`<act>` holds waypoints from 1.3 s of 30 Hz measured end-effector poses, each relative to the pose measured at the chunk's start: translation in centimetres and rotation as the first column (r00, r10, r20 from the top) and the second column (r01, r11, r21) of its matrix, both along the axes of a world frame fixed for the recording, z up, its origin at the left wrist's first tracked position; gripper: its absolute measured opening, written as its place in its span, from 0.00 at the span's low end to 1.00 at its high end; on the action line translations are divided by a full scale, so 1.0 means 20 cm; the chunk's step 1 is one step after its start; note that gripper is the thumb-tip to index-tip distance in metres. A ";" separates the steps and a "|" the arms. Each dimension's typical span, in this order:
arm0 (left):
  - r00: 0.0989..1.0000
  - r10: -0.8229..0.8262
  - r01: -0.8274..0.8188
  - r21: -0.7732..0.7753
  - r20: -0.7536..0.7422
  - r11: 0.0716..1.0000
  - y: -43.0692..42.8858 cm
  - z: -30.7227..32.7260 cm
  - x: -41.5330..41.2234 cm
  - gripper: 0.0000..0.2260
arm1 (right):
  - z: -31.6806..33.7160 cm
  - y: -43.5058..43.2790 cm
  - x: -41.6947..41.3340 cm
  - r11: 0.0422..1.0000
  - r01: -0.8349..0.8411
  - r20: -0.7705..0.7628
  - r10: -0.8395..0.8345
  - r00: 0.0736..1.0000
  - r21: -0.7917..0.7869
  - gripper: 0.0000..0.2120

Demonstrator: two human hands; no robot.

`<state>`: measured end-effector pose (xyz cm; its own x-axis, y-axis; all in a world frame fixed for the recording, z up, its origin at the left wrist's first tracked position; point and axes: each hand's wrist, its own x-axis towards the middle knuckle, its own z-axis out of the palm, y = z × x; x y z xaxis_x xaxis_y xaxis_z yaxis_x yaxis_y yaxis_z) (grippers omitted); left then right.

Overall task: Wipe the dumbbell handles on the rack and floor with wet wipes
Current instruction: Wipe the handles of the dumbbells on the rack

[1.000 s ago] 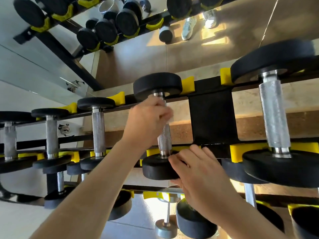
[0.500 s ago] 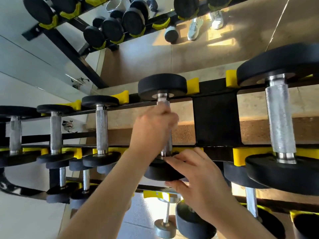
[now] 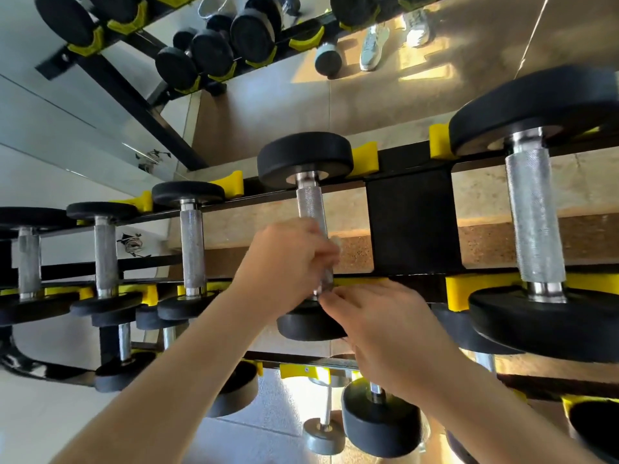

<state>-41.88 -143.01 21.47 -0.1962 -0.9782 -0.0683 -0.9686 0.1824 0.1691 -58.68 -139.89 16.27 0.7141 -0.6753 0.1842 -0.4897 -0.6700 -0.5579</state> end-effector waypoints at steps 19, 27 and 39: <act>0.974 0.042 -0.102 -0.270 -0.221 0.957 -0.12 -0.08 0.06 0.04 | 0.07 0.08 0.16 0.981 0.131 -0.158 -0.153 0.976 -0.139 0.15; 0.958 -0.024 0.014 -0.037 -0.287 0.999 -0.03 -0.03 0.17 0.04 | 0.03 0.08 0.17 0.977 0.171 0.029 -0.176 0.984 0.124 0.26; 0.993 -0.114 0.114 0.019 0.010 0.993 -0.02 -0.07 -0.03 0.04 | 0.07 -0.01 0.02 0.710 0.020 0.293 -0.316 0.902 0.704 0.09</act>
